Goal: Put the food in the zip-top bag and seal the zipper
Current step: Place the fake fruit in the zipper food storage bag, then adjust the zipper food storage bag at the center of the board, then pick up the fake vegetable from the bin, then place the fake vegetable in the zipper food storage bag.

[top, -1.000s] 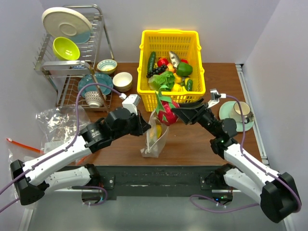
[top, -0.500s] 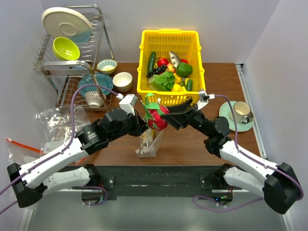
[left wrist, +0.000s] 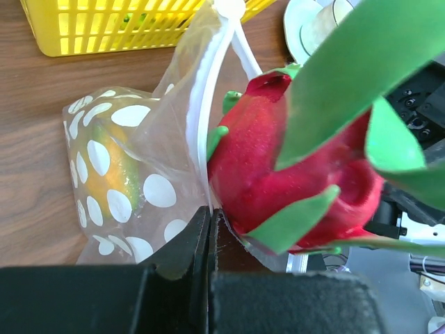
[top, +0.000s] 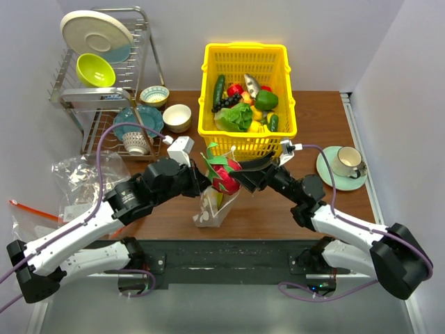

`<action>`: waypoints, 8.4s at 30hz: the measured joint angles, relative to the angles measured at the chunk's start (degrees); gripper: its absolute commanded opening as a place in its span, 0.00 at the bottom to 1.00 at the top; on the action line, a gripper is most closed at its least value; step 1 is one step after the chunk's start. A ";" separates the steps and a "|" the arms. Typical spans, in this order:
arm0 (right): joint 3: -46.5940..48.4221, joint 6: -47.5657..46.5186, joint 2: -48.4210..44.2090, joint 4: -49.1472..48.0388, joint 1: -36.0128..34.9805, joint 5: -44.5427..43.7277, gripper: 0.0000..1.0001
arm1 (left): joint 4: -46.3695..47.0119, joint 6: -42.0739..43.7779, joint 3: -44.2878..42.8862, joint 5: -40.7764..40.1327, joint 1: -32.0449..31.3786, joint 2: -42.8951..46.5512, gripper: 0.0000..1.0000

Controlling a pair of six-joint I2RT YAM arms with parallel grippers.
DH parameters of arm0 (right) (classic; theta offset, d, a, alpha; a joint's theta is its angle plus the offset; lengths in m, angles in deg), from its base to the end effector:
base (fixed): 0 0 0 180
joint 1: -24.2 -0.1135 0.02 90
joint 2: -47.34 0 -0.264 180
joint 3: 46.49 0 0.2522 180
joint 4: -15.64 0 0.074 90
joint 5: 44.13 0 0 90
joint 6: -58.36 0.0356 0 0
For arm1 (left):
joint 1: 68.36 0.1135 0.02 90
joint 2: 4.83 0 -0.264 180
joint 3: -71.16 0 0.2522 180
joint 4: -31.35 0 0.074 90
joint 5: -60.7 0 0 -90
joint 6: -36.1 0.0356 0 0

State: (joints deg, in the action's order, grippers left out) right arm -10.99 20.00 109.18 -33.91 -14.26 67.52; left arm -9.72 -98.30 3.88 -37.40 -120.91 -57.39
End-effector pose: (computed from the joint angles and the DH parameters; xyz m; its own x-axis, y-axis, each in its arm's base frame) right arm 0.1640 0.1470 0.2766 -0.4700 0.5574 -0.6844 -0.7655 0.1286 0.6304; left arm 0.1264 -0.1568 0.3387 -0.6890 -0.2396 -0.6840 0.3179 0.7483 -0.5823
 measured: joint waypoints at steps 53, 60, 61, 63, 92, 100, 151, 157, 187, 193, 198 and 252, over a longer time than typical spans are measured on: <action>27.89 -28.39 -15.72 98.92 -1.36 -3.56 0.58 | -1.07 0.02 -2.32 -0.90 0.00 -0.26 0.00; 24.37 -27.10 -13.38 98.55 -3.23 -2.40 0.38 | -1.07 0.02 -2.32 -0.90 0.00 -0.26 0.00; 24.17 -27.04 -12.83 98.40 -3.41 -2.40 0.15 | -1.07 0.02 -2.32 -0.90 0.00 -0.26 0.00; 24.11 -27.06 -11.76 98.23 -3.63 -2.40 0.00 | -1.07 0.02 -2.32 -0.90 0.00 -0.26 0.00; 42.56 -24.63 1.84 97.42 -3.91 -2.16 0.46 | -12.72 5.22 -10.43 -6.47 -0.07 -0.81 0.00; 50.29 -26.23 5.11 99.34 -3.91 -6.01 0.84 | -12.68 6.12 -9.55 -7.37 -0.07 -1.86 0.00; 100.65 -29.62 65.51 101.88 16.39 -10.71 0.00 | -11.69 10.56 -5.84 -10.03 -0.07 0.02 0.00; 100.48 -31.78 52.28 102.55 16.41 -8.17 0.00 | -11.87 10.56 -5.84 -10.86 -0.07 1.18 0.00; 47.91 -22.05 -9.29 90.95 16.33 22.77 0.00 | -13.88 10.43 -5.84 -11.82 -0.07 3.69 0.00; 39.93 -19.65 -10.32 90.58 14.08 24.15 0.00 | -13.22 9.57 -5.84 -11.58 -0.07 2.69 0.00; 38.93 -19.74 -10.14 90.95 9.64 22.12 0.00 | -12.59 9.29 -5.90 -11.19 -0.07 1.81 0.00; 67.17 -26.18 19.52 97.81 -13.35 -5.03 0.36 | -11.50 7.52 -6.97 -2.75 0.04 5.25 0.00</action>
State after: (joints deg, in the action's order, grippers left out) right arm 56.18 -6.19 128.70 63.90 -27.61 62.49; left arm -21.21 -90.79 -3.09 -40.15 -120.87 -52.14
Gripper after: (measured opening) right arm 0.257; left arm 0.018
